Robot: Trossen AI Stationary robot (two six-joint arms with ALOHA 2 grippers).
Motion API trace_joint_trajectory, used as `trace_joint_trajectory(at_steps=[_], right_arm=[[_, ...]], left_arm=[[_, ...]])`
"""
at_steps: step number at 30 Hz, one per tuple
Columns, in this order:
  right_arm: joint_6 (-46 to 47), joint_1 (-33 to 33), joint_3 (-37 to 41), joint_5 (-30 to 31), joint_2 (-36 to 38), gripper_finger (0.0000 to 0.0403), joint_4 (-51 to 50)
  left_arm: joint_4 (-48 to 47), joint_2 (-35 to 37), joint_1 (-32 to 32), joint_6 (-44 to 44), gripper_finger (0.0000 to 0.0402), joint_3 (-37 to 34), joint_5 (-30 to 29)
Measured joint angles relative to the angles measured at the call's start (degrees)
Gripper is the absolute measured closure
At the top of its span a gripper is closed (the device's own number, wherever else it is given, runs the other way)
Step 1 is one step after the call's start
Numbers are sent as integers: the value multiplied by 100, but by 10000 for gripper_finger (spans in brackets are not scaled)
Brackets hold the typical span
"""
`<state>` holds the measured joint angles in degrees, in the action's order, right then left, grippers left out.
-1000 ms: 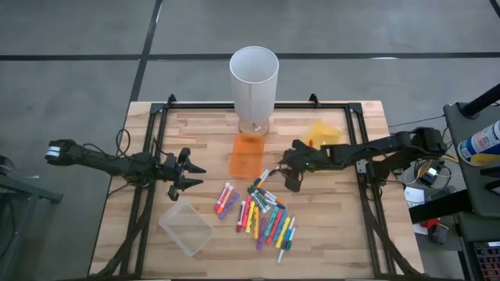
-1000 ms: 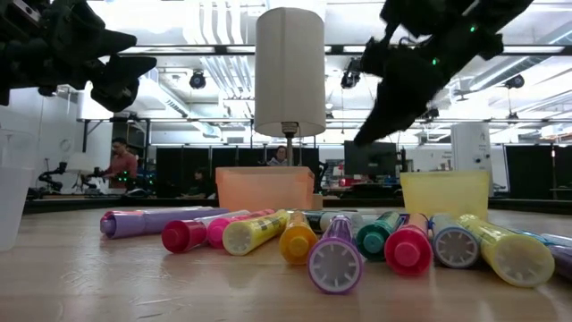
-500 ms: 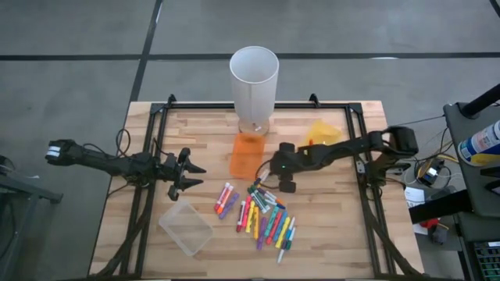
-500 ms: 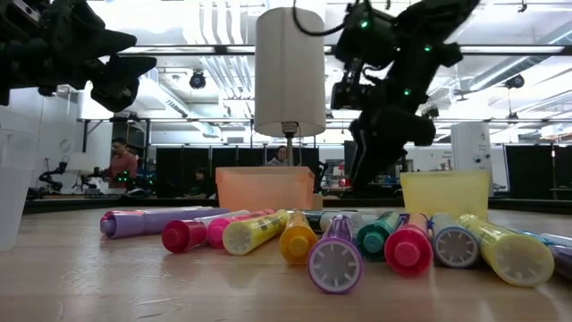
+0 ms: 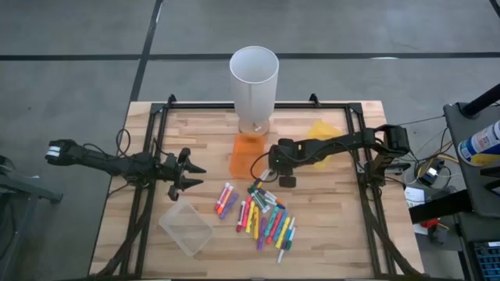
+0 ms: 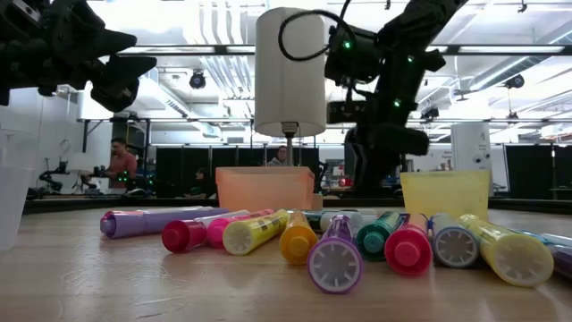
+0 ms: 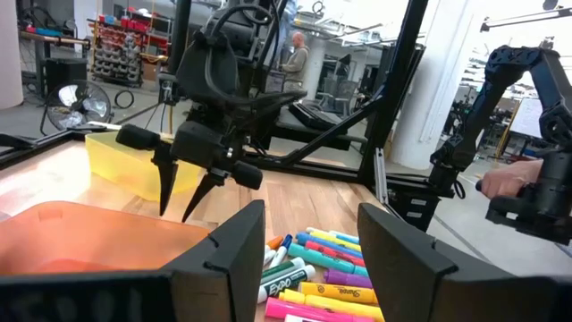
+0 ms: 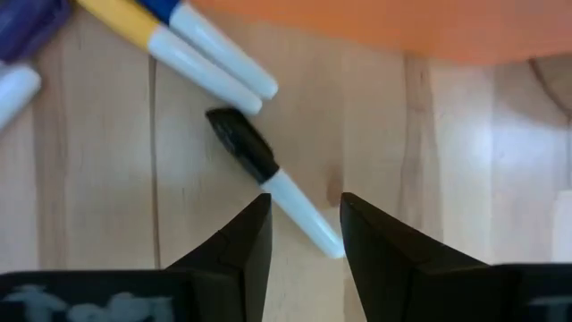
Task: Pick & Place Markers
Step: Put the small black marker pen into the yellow bin
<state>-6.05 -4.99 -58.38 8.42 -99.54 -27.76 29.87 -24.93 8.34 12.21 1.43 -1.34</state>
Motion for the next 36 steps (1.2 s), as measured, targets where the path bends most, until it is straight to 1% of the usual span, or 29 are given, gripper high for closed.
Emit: trace_joint_trajectory(at_steps=[5,13,18,22,27,29,34,36], right_arm=[[28,-7,136,-127,-86,274,29],[-43,-29,176,-120,-115,280,377],[-63,-35,178,-142,-325,278,395],[-79,-26,163,-146,-436,285,402],[125,-26,159,-190,-442,312,398],[277,-28,161,-279,-442,331,395],[652,-26,163,-285,-429,379,393],[801,0,163,-257,-427,380,393]], left_arm=[[0,-2,0,-2,227,0,0],[0,0,-1,-1,227,-1,-1],[2,0,-2,0,227,-1,0],[0,-1,-1,0,227,0,-1],[2,0,0,-2,227,0,0],[0,-1,-1,-1,227,0,0],[0,0,0,-2,227,-2,0],[0,0,0,0,227,-2,0]])
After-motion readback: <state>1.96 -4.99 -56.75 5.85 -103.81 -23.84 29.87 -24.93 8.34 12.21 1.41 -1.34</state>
